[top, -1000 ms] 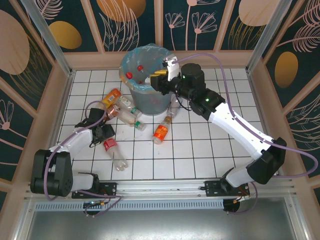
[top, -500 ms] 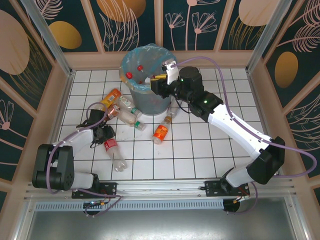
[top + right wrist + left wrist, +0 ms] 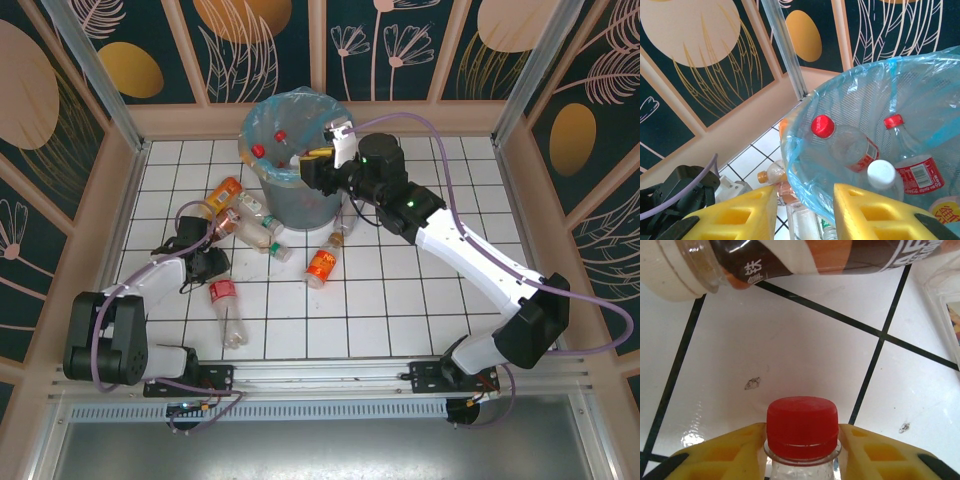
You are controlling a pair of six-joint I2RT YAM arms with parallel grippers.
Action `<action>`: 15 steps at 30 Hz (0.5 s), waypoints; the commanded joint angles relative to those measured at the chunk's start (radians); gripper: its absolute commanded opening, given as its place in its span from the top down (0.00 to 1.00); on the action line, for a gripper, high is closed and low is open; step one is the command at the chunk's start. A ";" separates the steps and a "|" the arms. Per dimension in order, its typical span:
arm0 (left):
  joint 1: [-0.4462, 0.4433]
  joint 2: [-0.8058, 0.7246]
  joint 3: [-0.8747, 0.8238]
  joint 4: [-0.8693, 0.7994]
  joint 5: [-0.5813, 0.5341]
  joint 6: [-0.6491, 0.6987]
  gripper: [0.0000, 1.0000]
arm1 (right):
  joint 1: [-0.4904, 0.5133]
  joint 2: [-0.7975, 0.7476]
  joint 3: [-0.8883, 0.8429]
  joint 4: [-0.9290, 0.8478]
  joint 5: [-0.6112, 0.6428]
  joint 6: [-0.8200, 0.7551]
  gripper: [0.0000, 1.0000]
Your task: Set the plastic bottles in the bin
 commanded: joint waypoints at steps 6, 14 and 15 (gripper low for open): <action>0.005 0.073 0.018 0.034 -0.002 0.031 0.62 | 0.009 -0.014 -0.014 0.037 -0.007 0.017 0.64; 0.004 0.000 0.058 -0.020 -0.008 0.041 0.84 | 0.016 -0.013 0.003 0.021 -0.001 0.015 0.64; 0.005 -0.036 0.075 -0.050 -0.017 0.042 0.86 | 0.017 -0.015 0.005 0.019 0.006 0.013 0.64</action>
